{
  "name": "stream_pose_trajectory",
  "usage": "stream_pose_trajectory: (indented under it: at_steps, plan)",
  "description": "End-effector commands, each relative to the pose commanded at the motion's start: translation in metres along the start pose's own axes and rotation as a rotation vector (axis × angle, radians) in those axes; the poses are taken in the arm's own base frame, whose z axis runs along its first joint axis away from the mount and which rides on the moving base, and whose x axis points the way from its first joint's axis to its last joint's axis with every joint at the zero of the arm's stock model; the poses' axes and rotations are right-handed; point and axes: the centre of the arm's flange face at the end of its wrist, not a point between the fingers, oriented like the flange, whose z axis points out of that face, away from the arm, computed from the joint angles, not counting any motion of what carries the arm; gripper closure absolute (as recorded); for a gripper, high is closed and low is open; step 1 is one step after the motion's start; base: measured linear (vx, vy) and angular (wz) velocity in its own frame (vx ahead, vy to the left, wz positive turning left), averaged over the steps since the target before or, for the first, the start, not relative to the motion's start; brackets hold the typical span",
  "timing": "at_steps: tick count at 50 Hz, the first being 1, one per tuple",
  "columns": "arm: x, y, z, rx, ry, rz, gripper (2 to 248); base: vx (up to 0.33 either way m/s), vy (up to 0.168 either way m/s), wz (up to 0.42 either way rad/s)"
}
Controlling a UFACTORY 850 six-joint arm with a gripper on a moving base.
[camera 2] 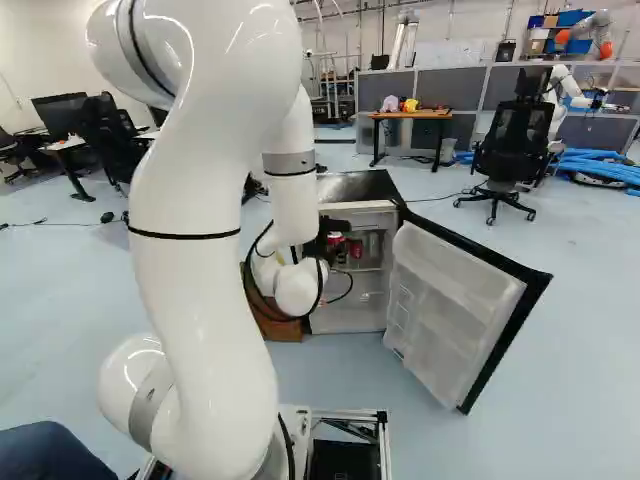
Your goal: Grab a drink from the fridge
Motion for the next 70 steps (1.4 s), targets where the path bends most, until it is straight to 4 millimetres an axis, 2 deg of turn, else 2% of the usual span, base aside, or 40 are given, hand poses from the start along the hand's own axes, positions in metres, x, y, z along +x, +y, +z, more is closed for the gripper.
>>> stream_pose_trajectory:
  at_steps: [70]
  plan:
    - [0.042,-0.003,-0.028,-0.008,-0.068,-0.027,157,0.0,0.0,0.0]
